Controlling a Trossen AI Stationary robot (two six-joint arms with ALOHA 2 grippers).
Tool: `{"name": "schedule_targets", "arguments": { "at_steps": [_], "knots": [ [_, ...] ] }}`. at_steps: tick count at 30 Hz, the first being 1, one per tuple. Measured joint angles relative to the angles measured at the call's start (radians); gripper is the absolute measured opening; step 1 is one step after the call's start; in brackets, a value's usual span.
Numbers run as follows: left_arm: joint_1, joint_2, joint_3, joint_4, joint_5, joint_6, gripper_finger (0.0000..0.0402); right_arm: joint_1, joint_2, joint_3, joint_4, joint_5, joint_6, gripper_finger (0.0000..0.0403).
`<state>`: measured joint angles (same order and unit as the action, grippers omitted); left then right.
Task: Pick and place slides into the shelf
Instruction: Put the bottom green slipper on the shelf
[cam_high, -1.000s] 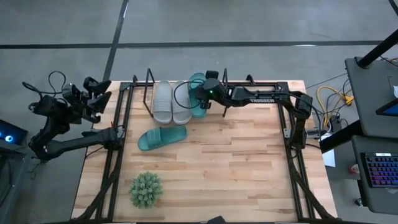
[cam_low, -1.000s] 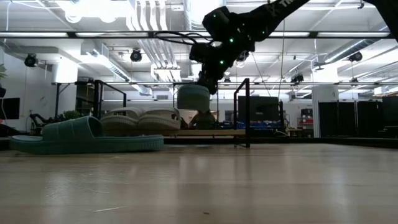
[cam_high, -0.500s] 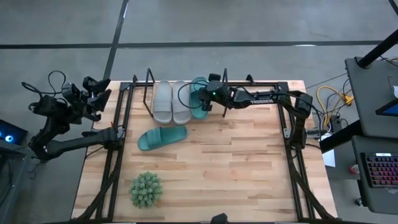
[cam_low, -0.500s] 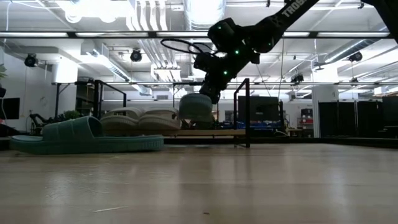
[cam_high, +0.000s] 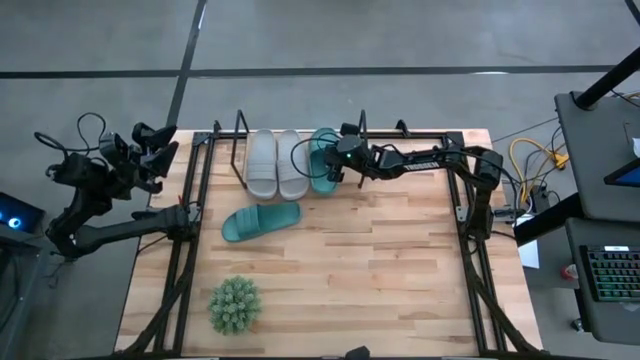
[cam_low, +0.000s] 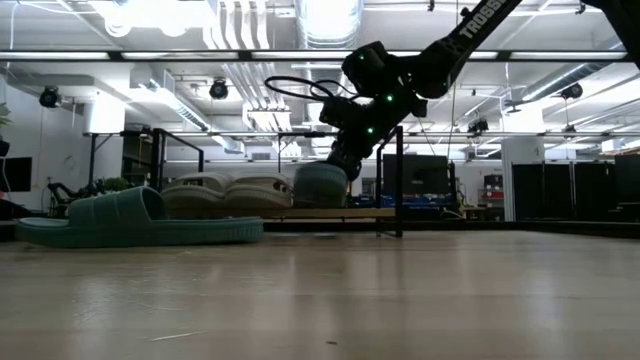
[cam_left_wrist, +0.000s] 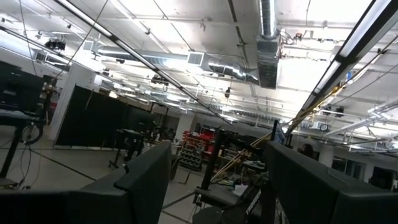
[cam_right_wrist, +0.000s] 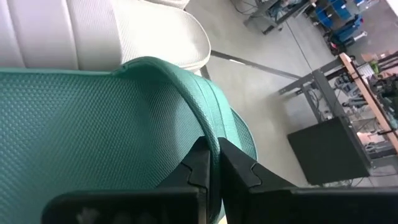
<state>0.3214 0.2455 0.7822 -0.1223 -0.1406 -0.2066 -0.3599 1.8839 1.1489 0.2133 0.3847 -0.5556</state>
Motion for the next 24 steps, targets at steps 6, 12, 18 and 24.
{"name": "schedule_targets", "arguments": {
  "at_steps": [6, 12, 18, 24],
  "knots": [
    [0.0, 0.0, 0.0, 0.0, 0.0, -0.024, 0.0244, 0.016, 0.0, 0.003, 0.028, 0.0, 0.02, 0.0008],
    [0.0, 0.0, 0.0, 0.0, 0.0, -0.023, 0.0244, 0.021, 0.0, 0.032, 0.029, 0.0, 0.028, 0.0008],
    [0.0, 0.0, 0.0, 0.0, 0.004, -0.024, 0.0244, 0.021, 0.0, 0.038, 0.03, 0.0, 0.064, 0.0008],
    [0.0, 0.0, 0.0, 0.0, 0.005, -0.024, 0.0244, 0.025, 0.016, 0.042, 0.031, 0.0, 0.085, 0.0008]
  ]
}}
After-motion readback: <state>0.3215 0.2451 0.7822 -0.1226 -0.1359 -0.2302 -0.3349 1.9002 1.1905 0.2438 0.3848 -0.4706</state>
